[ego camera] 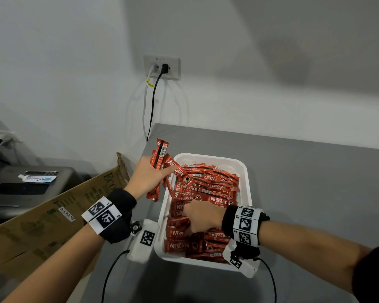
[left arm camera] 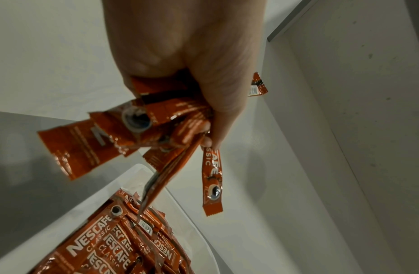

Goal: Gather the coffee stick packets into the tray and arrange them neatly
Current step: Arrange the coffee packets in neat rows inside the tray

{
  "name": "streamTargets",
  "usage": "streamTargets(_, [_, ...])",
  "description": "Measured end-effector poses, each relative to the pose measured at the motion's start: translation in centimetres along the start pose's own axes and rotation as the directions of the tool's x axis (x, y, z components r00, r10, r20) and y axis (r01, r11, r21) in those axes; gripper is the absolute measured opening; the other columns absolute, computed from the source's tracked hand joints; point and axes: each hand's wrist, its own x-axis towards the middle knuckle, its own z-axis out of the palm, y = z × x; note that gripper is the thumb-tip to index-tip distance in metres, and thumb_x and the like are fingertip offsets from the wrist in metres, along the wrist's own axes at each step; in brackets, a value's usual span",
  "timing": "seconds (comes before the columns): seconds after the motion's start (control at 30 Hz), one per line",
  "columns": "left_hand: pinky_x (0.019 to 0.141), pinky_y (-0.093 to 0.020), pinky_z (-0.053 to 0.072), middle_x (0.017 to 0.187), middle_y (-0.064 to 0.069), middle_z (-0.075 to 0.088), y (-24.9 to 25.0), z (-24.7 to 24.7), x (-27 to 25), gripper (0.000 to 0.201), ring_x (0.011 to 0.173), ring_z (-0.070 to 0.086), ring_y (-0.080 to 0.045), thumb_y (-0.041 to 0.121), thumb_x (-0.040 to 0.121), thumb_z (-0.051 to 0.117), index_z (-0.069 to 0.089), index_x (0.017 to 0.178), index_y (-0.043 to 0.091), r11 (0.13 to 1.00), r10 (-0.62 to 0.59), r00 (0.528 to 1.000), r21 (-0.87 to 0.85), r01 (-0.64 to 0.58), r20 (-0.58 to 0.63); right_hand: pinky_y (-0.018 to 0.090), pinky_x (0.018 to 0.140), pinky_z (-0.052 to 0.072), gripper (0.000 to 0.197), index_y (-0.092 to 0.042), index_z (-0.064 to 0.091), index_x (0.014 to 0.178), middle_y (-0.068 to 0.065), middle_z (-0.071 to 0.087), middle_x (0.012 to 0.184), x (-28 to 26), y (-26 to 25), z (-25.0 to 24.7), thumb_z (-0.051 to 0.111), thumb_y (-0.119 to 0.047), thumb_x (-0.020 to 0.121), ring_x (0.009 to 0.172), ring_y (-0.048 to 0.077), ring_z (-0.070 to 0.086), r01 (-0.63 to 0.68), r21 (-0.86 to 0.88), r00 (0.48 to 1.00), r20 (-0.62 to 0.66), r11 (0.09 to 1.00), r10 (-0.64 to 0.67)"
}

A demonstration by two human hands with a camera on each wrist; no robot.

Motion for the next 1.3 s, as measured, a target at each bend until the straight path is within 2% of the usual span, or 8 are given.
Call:
streamTargets(0.13, [0.053,-0.019,0.043,0.056,0.001,0.057,-0.04,0.02,0.06,0.021,0.038,0.052,-0.001,0.021,0.084,0.066,0.058,0.069,0.009,1.000,-0.003,1.000,0.001,0.003,0.001,0.026,0.048,0.038,0.025,-0.006,0.052,0.078,0.001,0.050,0.065,0.13,0.05,0.02,0.068,-0.023,0.085,0.063,0.021,0.052,-0.017,0.021,1.000,0.010,1.000,0.017])
streamTargets(0.3, [0.053,-0.019,0.045,0.055,0.001,0.058,-0.22,-0.06,0.12,0.022,0.039,0.053,-0.002,0.022,0.084,0.067,0.058,0.067,0.010,1.000,-0.002,1.000,0.003,0.002,0.004,0.030,0.058,0.044,0.020,-0.004,0.054,0.085,0.005,0.055,0.077,0.08,0.07,-0.11,0.065,-0.021,0.086,0.070,0.023,0.054,-0.040,0.017,0.999,-0.033,0.999,0.041])
streamTargets(0.57, [0.056,-0.022,0.046,0.056,0.001,0.058,-0.30,0.00,0.03,0.022,0.040,0.053,-0.002,0.022,0.084,0.067,0.059,0.069,0.009,1.000,0.003,1.000,0.000,-0.003,0.013,0.025,0.049,0.039,0.020,0.000,0.055,0.081,0.002,0.050,0.064,-0.10,0.32,-0.05,0.063,-0.018,0.087,0.063,0.021,0.052,-0.030,0.087,1.000,0.013,0.996,0.029])
streamTargets(0.83, [0.055,-0.022,0.046,0.055,0.001,0.058,-0.24,-0.06,-0.03,0.022,0.039,0.053,-0.002,0.022,0.084,0.067,0.059,0.067,0.010,1.000,0.009,1.000,0.000,-0.009,0.009,0.029,0.057,0.045,0.023,-0.005,0.049,0.068,0.000,0.047,0.059,-0.19,0.42,-0.24,0.061,-0.014,0.085,0.060,0.021,0.051,-0.039,0.070,0.992,-0.116,0.997,0.047])
streamTargets(0.97, [0.055,-0.021,0.045,0.050,0.006,0.057,-0.36,-0.05,-0.03,0.022,0.039,0.053,-0.002,0.022,0.084,0.067,0.058,0.066,0.012,1.000,0.001,1.000,0.002,-0.001,0.009,0.028,0.057,0.042,0.016,0.000,0.062,0.090,0.007,0.060,0.077,-0.22,0.08,0.09,0.062,-0.015,0.086,0.068,0.021,0.056,-0.002,0.066,0.999,-0.046,0.998,0.005])
streamTargets(1.07, [0.054,-0.021,0.045,0.045,0.008,0.056,-0.45,-0.06,-0.07,0.023,0.039,0.052,-0.002,0.022,0.084,0.067,0.059,0.065,0.012,1.000,-0.004,1.000,0.000,0.004,0.006,0.027,0.057,0.041,0.012,-0.003,0.058,0.088,0.006,0.057,0.078,-0.14,-0.10,0.21,0.060,-0.015,0.087,0.069,0.021,0.054,0.025,0.040,0.999,-0.025,0.999,-0.024])
streamTargets(1.2, [0.055,-0.021,0.046,0.051,0.006,0.057,-0.46,-0.08,-0.01,0.022,0.039,0.053,-0.002,0.022,0.084,0.067,0.059,0.066,0.012,1.000,-0.001,1.000,0.003,0.001,0.003,0.032,0.065,0.051,0.025,0.002,0.061,0.094,0.012,0.066,0.088,0.15,-0.14,0.11,0.064,-0.022,0.087,0.075,0.026,0.061,0.026,0.059,0.999,0.041,0.998,-0.028])
streamTargets(1.3, [0.055,-0.020,0.045,0.051,0.006,0.057,-0.45,-0.07,0.01,0.022,0.039,0.053,-0.002,0.022,0.084,0.067,0.059,0.067,0.012,1.000,0.001,1.000,0.000,-0.001,0.006,0.035,0.065,0.052,0.020,-0.001,0.059,0.080,0.010,0.064,0.075,0.37,-0.05,0.19,0.064,-0.019,0.087,0.067,0.022,0.058,0.030,0.078,0.998,0.052,0.996,-0.034])
